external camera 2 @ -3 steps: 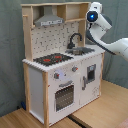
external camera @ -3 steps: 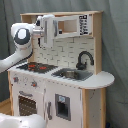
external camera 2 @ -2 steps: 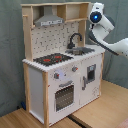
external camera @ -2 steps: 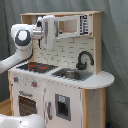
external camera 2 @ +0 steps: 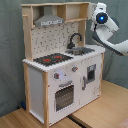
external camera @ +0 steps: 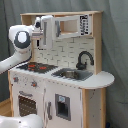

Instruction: Play with the kitchen

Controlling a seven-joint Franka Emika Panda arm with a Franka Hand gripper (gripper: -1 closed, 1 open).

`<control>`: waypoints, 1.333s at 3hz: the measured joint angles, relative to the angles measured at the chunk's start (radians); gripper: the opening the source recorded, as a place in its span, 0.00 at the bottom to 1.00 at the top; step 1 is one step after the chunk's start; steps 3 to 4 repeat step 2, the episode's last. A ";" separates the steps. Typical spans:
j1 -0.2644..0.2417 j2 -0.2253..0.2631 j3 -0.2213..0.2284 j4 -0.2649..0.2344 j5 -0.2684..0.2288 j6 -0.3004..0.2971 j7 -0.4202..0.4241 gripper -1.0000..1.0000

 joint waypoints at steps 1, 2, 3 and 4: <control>0.000 0.000 0.000 0.000 0.000 0.002 0.000 1.00; 0.034 -0.002 -0.001 0.006 0.000 0.017 0.001 1.00; 0.034 -0.002 -0.001 0.006 0.000 0.017 0.001 1.00; 0.034 -0.002 -0.001 0.006 0.000 0.017 0.001 1.00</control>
